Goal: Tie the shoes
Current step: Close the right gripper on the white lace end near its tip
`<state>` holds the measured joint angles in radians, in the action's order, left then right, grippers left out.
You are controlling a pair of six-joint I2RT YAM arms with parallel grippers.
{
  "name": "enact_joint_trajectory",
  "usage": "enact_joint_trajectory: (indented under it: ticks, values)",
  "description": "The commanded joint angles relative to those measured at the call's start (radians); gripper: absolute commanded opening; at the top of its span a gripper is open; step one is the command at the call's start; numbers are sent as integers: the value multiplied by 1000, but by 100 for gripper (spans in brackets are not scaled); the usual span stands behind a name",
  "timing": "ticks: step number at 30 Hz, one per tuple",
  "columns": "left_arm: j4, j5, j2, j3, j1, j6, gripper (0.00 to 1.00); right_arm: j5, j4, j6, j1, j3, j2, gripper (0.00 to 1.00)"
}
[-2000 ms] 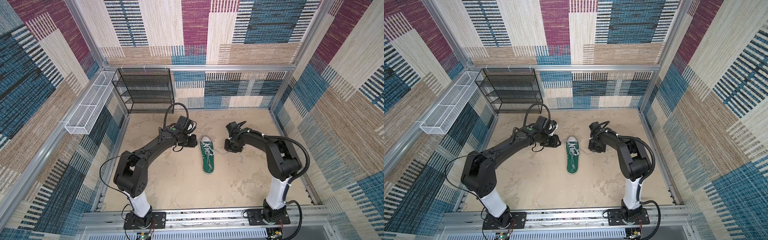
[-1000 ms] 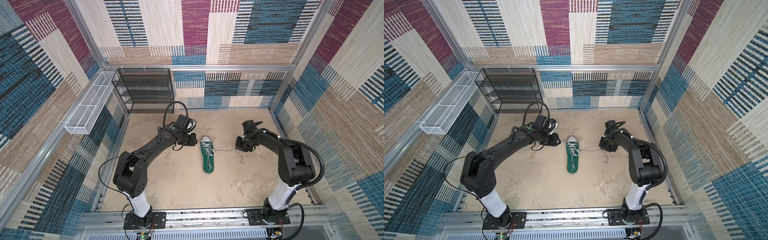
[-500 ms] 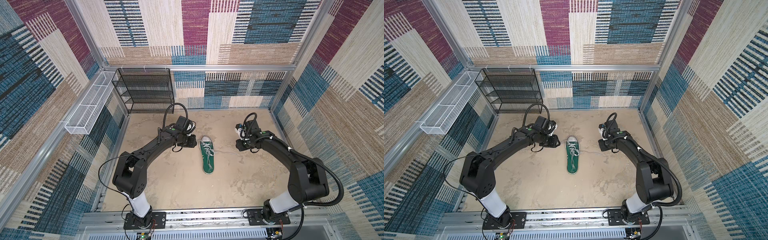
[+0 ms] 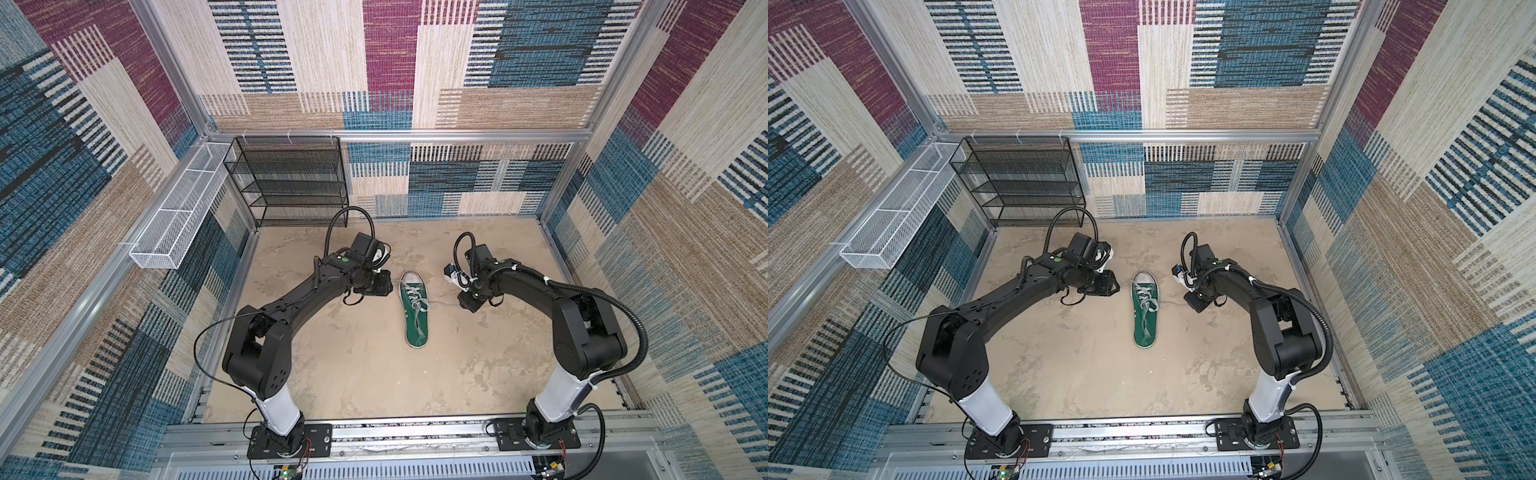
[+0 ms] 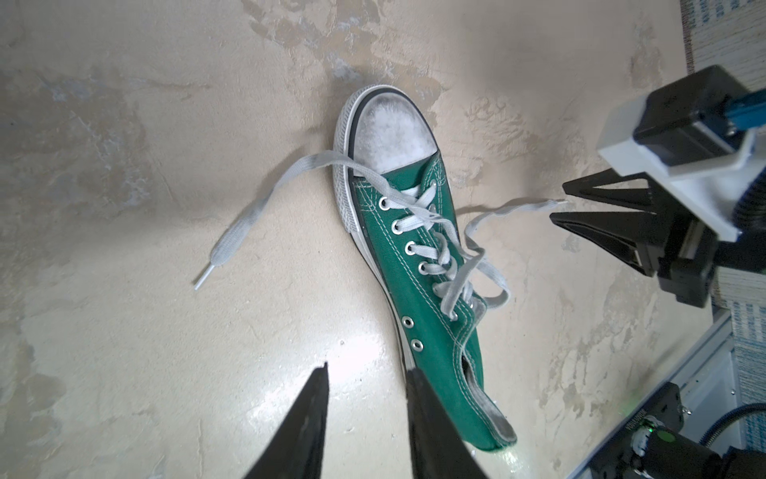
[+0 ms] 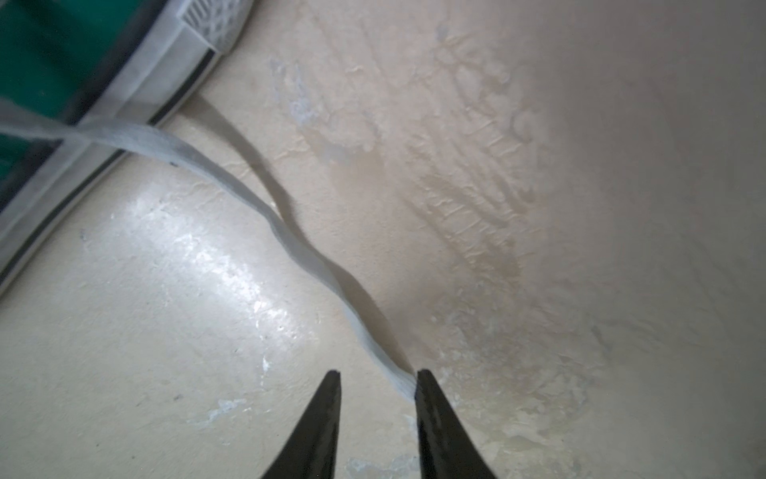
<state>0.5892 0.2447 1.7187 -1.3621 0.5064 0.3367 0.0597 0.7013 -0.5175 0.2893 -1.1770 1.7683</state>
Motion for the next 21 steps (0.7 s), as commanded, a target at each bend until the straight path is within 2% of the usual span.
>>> enact_joint_trajectory:
  ticks: [1, 12, 21]
  values:
    - [-3, 0, -12, 7, 0, -9, 36, -48, 5, -16, 4, -13, 27, 35]
    - [-5, 2, -8, 11, -2, -9, 36, -45, 11, -4, 16, -14, 59, 33]
    - [-2, -1, -10, 9, -2, -9, 36, -85, 38, 33, 30, -18, 83, 24]
